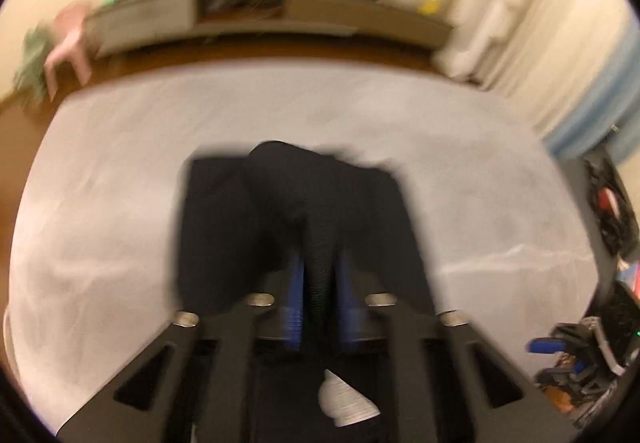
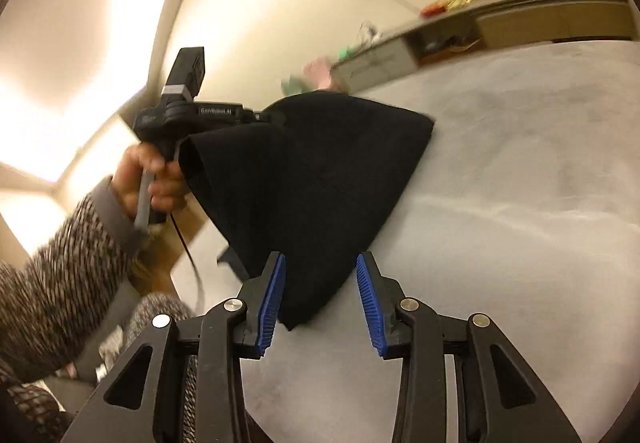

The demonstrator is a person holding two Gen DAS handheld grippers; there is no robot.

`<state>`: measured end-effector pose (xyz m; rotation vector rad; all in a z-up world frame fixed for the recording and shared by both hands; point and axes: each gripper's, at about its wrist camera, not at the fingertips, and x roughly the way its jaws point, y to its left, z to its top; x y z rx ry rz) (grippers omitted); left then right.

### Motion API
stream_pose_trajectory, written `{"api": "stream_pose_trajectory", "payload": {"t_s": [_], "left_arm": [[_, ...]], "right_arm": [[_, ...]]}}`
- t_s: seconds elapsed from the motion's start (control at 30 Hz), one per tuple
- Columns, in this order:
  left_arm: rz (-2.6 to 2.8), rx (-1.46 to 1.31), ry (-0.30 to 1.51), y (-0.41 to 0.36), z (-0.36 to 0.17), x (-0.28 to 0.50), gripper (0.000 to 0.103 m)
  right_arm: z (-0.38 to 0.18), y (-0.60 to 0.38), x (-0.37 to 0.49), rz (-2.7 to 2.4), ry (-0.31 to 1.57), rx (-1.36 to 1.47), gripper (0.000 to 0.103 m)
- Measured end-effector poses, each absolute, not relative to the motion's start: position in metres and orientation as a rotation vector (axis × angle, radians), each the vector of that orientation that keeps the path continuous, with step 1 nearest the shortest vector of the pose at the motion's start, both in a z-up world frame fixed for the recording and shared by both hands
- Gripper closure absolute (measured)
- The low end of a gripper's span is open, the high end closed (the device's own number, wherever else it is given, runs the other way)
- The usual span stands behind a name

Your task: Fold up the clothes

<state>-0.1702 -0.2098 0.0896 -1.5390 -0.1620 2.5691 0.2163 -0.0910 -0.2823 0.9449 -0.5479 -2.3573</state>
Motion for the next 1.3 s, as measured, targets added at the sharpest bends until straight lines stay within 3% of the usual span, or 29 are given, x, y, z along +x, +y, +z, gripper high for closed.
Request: {"api": "stream_pose_trajectory", "payload": {"t_s": [0.03, 0.17, 0.3, 0.37, 0.47, 0.57, 0.63, 0.77, 0.87, 0.97, 1.03, 1.07, 1.1, 1.17, 1.3], "left_arm": [[2.631, -1.605, -0.156, -0.23, 0.079, -0.166, 0.053], [2.727, -1.556, -0.451, -0.284, 0.054, -0.125, 0.051], [2.68, -1.688, -0.334, -0.266, 0.006, -0.097, 0.051], [2.681, -1.672, -0.369, -0.252, 0.002, -0.081, 0.052], [2.615, -1.623, -0.333, -0.196, 0.012, -0.061, 0.05], [2.481, -1.525, -0.13, -0.136, 0.025, -0.037, 0.054], [2.48, -1.465, -0.153, -0.128, 0.034, -0.028, 0.054], [2.503, -1.366, -0.356, -0.145, 0.045, -0.028, 0.056], [2.442, -1.342, -0.415, -0.137, 0.032, -0.039, 0.056], [2.432, -1.414, -0.424, -0.13, 0.008, -0.045, 0.056], [2.439, -1.43, -0.442, -0.131, -0.002, -0.043, 0.056], [2.431, -1.428, -0.463, -0.134, -0.004, -0.042, 0.056], [2.422, -1.426, -0.485, -0.136, -0.006, -0.042, 0.056], [2.404, -1.421, -0.527, -0.141, -0.009, -0.041, 0.056], [2.369, -1.411, -0.606, -0.149, -0.016, -0.042, 0.056]], "right_arm": [[-0.274, -0.098, 0.202, -2.342, -0.517, 0.968, 0.064], [-0.263, -0.144, 0.165, -2.319, -0.324, 1.042, 0.059], [-0.285, -0.188, 0.107, -2.323, -0.095, 1.211, 0.06], [-0.272, -0.202, 0.079, -2.352, -0.008, 1.282, 0.06], [-0.27, -0.157, 0.076, -2.533, 0.079, 1.369, 0.06], [-0.274, -0.091, 0.075, -2.735, 0.126, 1.491, 0.059], [-0.258, -0.075, 0.041, -2.803, 0.095, 1.536, 0.059], [-0.218, -0.086, 0.089, -2.771, 0.049, 1.359, 0.059], [-0.202, -0.116, 0.165, -2.631, 0.175, 1.232, 0.052], [-0.194, -0.148, 0.148, -2.511, 0.369, 1.219, 0.05], [-0.214, -0.156, 0.156, -2.462, 0.472, 1.286, 0.062], [-0.214, -0.161, 0.144, -2.461, 0.475, 1.293, 0.082], [-0.206, -0.156, 0.151, -2.479, 0.464, 1.29, 0.088], [-0.192, -0.144, 0.165, -2.516, 0.442, 1.284, 0.095], [-0.144, -0.148, 0.19, -2.536, 0.392, 1.194, 0.096]]}}
